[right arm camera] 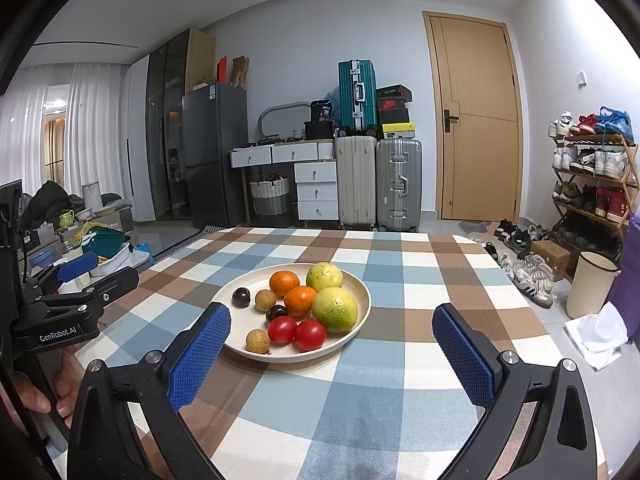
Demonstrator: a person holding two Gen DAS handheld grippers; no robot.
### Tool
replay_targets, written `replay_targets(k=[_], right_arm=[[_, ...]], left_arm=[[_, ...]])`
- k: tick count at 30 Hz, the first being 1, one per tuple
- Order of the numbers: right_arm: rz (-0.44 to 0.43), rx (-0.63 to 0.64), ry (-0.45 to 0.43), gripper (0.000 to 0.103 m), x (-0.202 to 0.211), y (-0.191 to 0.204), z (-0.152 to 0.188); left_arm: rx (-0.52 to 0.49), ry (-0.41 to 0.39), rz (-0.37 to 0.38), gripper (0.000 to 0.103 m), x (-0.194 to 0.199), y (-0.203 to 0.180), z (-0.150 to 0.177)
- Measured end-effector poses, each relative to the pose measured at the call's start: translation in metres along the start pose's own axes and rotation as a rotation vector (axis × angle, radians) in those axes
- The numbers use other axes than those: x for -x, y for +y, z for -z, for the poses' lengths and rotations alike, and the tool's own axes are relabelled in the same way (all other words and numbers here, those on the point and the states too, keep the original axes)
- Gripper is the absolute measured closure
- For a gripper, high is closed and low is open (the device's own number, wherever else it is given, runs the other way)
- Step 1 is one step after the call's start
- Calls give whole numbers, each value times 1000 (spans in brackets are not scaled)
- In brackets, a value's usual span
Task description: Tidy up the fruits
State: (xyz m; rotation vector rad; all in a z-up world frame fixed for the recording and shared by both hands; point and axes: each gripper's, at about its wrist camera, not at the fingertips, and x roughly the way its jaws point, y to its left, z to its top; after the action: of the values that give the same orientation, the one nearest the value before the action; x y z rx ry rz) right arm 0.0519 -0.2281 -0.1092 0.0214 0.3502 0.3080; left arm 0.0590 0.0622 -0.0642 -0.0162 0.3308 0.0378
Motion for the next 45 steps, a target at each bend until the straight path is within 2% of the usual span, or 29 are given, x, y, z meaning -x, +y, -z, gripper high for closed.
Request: replay_targets(k=[45], right_arm=[[4,-1,3,0,0,-2,0]], left_arm=[[-2,0,2,1,0,-1,0]])
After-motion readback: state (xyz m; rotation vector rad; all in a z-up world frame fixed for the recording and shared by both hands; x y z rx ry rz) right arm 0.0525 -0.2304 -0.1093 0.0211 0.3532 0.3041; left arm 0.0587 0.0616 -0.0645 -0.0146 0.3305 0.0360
